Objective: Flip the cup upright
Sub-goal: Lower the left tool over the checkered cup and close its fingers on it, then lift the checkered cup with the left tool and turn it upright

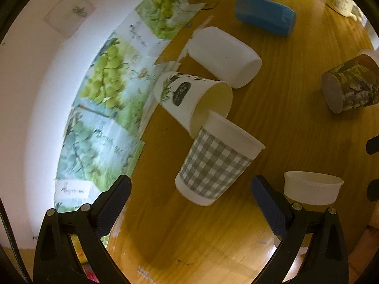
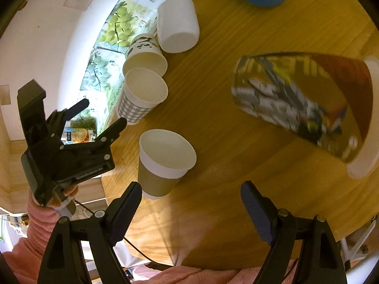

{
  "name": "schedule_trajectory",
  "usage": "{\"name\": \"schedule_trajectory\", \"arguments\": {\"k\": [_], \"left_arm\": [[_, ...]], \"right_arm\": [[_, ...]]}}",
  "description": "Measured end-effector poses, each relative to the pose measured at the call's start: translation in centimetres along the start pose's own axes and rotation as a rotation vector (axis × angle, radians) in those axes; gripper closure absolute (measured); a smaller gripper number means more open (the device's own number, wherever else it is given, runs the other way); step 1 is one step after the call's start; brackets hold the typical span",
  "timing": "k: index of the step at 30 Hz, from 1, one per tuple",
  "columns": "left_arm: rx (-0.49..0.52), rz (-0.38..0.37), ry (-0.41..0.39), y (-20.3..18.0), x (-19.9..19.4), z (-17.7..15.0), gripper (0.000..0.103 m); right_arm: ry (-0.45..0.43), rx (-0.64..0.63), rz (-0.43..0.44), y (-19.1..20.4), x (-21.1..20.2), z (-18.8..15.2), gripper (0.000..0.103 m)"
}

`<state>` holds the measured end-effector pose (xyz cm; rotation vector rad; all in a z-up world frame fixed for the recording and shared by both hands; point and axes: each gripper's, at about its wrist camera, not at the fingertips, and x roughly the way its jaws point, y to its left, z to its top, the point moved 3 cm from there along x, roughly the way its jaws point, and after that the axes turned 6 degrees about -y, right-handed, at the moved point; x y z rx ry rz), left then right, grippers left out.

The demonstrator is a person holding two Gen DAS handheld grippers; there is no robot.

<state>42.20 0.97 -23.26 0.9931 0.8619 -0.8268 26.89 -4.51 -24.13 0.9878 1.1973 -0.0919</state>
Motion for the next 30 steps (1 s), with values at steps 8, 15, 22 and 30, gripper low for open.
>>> {"name": "schedule_trajectory", "arguments": {"k": [8,15,22,30], "left_arm": [[0.083,-0.047,-0.048,-0.8,2.0,0.9,0.002],[0.108,-0.112,-0.01,-1.3,4.1,1.3,0.017],[0.086,-0.168,0.02,-1.0,5.6,1.7,0.031],[0.019,-0.221,0.012,0.2,5.9,2.0,0.035]], "right_arm": [[0.004,-0.022,-0.006,0.5,0.5,0.3,0.017],[-0.007,-0.025,-0.015,0.4,0.4,0.6,0.017],[-0.012,-0.014,-0.027,0.0,0.2,0.7,0.017],[-0.012,-0.004,-0.039,0.0,0.5,0.9,0.017]]}}
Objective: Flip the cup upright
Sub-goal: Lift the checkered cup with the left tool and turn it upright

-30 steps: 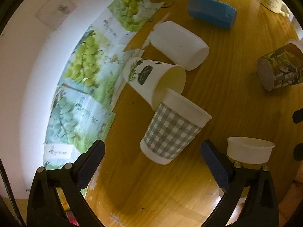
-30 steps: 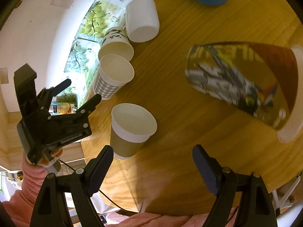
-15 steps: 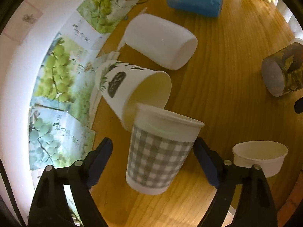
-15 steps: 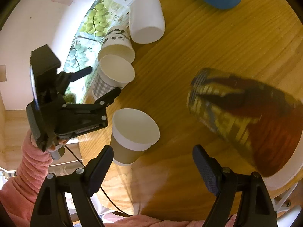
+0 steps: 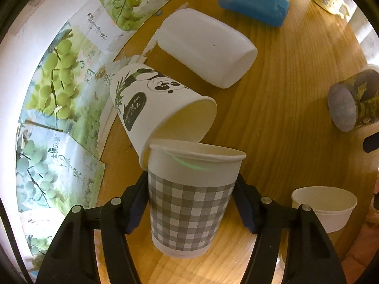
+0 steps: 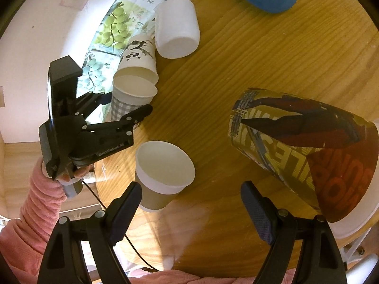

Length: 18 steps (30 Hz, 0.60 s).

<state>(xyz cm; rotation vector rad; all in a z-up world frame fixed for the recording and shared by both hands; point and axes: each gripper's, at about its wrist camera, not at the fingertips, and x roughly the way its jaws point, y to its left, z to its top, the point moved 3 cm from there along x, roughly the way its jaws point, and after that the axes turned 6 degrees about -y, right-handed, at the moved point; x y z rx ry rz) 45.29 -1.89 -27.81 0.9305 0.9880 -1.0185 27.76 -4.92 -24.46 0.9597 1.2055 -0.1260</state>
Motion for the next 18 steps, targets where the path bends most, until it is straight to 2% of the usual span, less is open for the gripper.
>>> {"name": "schedule_trajectory", "arguments": {"k": [12,18], "left_arm": [[-0.098,-0.058,0.0,1.8,-1.2,-1.2,0.036],[-0.192,-0.083,-0.01,2.5,-3.0,-2.1,0.036]], "right_arm": [[0.008,0.005,-0.053,-0.8,-0.6,-0.3,0.017],[-0.006,0.008,-0.068,-1.5,-1.2,-0.1,0.017]]}}
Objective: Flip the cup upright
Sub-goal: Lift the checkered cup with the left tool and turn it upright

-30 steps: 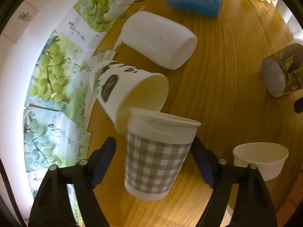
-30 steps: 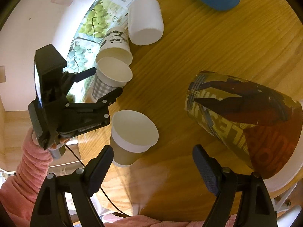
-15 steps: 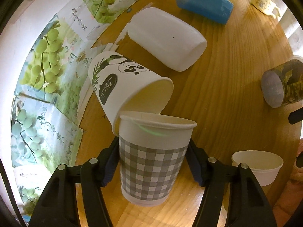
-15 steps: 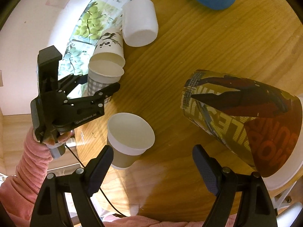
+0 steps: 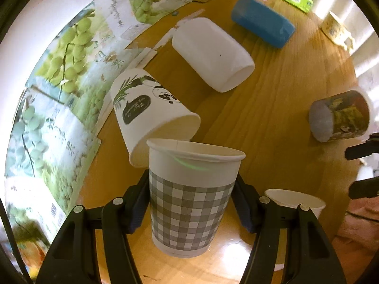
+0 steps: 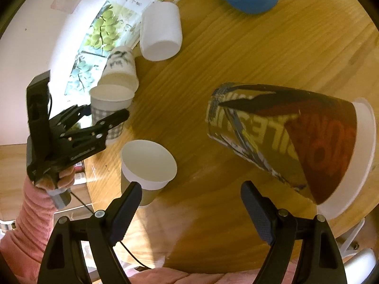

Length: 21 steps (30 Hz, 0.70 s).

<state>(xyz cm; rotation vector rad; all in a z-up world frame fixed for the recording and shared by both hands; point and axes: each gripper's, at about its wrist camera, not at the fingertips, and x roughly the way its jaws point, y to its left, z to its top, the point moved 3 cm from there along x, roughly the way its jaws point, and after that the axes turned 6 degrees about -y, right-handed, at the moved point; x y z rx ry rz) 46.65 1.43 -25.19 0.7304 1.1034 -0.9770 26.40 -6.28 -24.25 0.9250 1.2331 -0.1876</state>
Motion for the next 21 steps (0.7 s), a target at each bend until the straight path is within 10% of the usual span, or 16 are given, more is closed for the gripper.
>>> {"name": "schedule_trajectory", "arguments": {"k": [21], "left_arm": [[-0.428,0.034,-0.042,-5.1,-6.8,-2.1,0.037]], "right_arm": [[-0.019,-0.189,0.04,-1.7,-4.2,1.2,0.017]]}}
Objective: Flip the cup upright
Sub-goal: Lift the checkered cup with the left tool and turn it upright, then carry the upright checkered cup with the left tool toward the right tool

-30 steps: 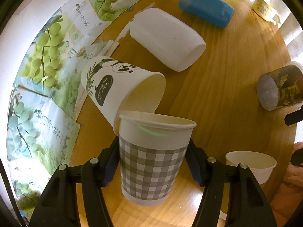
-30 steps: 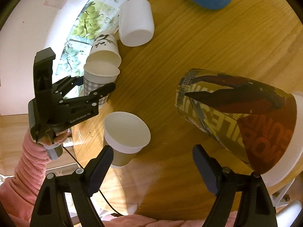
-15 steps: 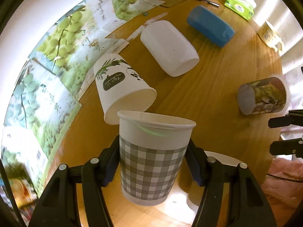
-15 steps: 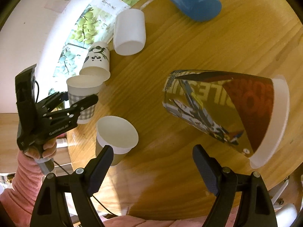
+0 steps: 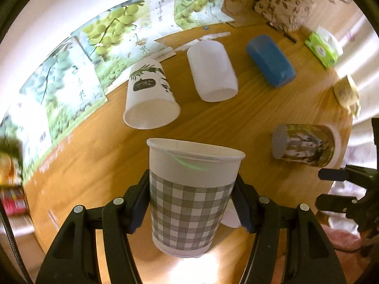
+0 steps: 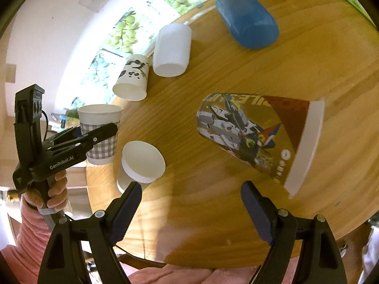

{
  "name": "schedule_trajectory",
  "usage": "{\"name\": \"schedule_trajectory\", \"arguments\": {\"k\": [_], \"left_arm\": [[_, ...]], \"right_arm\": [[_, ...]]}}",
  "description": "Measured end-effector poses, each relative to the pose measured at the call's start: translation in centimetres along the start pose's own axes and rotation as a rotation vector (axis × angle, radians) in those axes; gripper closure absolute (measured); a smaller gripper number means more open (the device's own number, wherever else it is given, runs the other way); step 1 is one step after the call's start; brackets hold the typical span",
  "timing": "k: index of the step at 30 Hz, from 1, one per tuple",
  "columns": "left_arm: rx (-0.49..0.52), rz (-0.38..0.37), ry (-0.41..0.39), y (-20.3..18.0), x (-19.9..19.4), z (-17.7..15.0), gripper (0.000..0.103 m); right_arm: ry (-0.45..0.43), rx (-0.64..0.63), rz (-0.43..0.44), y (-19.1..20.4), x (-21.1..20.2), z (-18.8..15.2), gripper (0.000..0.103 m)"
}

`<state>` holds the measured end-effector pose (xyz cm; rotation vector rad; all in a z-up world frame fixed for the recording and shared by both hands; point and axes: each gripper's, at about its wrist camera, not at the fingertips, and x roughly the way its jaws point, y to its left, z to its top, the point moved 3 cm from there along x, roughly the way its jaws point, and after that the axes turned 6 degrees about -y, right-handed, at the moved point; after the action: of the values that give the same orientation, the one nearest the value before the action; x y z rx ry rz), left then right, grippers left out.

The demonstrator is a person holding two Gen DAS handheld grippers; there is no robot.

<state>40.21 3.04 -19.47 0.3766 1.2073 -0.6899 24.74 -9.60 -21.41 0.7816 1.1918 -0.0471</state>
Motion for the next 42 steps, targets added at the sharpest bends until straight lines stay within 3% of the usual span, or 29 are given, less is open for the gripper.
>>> {"name": "schedule_trajectory", "arguments": {"k": [14,24,42], "left_arm": [[-0.31,-0.001,-0.031,-5.3,-0.2,-3.6,0.037],[-0.488,-0.05,-0.032,-7.7,-0.1,-6.8,0.037],[-0.609,-0.102,0.022,-11.4,3.1,-10.1,0.037]], "right_arm": [[0.054,-0.181,0.025,-2.2,-3.2,0.3,0.017],[0.097,-0.28,0.041,-2.9,-4.2,-0.6,0.017],[0.151,-0.358,0.035,-4.3,-4.3,-1.5,0.017]]}}
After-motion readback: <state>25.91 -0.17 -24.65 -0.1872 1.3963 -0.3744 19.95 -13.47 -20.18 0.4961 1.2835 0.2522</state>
